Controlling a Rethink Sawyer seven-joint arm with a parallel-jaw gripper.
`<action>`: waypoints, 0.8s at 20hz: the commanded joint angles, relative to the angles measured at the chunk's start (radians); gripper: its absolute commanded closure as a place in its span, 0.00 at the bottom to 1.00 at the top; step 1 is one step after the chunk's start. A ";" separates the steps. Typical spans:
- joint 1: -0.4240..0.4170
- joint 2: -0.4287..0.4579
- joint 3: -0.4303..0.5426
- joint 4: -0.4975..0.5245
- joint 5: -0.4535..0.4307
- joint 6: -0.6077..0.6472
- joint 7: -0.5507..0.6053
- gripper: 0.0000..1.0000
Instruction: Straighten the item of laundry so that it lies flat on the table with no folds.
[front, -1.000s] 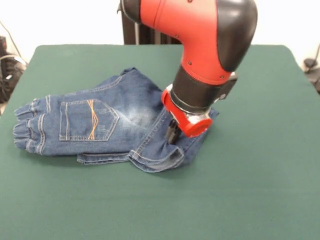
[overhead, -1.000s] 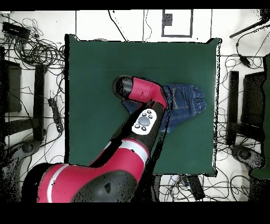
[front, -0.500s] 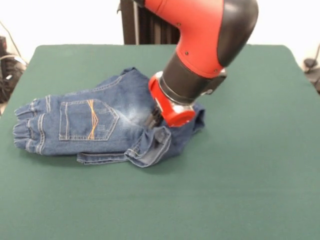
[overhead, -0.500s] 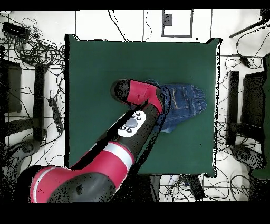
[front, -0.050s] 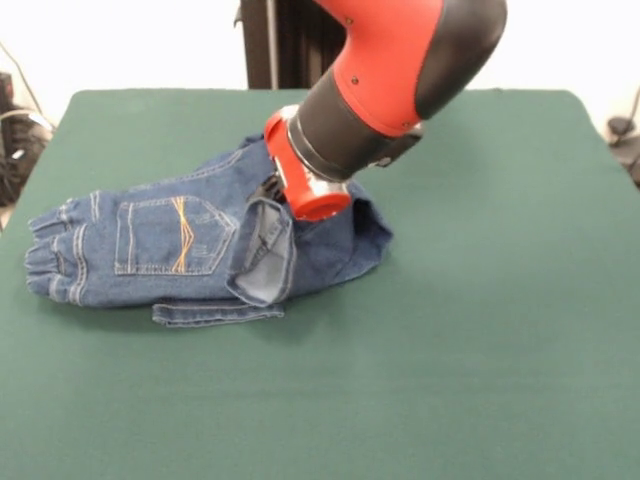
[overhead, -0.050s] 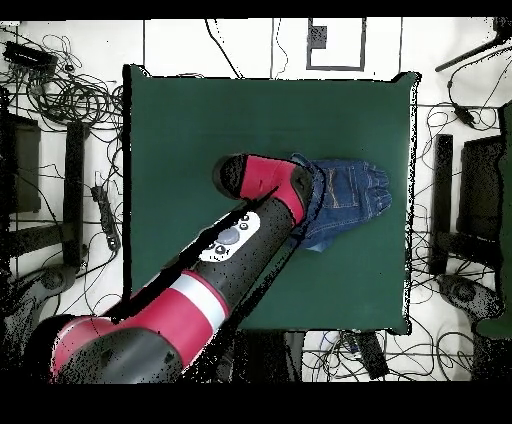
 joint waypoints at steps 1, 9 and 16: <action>0.034 0.055 -0.044 -0.043 0.070 0.124 0.398 1.00; -0.013 0.028 0.107 -0.057 0.203 -0.025 0.432 1.00; -0.034 -0.004 0.158 -0.044 0.311 -0.034 0.437 1.00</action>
